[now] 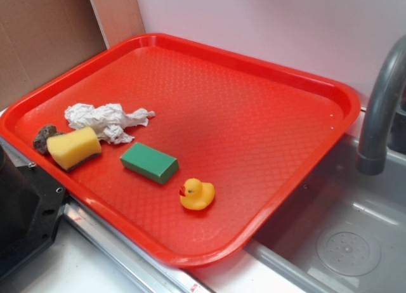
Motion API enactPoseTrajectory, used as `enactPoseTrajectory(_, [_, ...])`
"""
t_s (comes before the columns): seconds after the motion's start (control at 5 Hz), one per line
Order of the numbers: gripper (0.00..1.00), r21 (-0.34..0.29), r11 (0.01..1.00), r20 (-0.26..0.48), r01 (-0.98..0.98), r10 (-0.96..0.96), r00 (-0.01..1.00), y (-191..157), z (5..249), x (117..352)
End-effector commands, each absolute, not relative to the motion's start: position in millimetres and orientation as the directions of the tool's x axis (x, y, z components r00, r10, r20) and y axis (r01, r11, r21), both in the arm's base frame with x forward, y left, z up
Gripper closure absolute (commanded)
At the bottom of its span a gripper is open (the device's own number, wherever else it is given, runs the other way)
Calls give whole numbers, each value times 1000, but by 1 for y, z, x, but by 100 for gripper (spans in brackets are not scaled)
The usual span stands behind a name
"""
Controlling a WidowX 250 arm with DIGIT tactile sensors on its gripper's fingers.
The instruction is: Grab the shell.
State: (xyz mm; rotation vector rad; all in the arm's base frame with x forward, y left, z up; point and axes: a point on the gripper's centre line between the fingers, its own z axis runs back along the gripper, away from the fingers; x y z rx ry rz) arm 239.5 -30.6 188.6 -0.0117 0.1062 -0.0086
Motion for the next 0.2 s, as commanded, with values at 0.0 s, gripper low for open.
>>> enactPoseTrajectory(0.0, [100, -11, 992, -67, -127, 126, 990, -11, 211, 230])
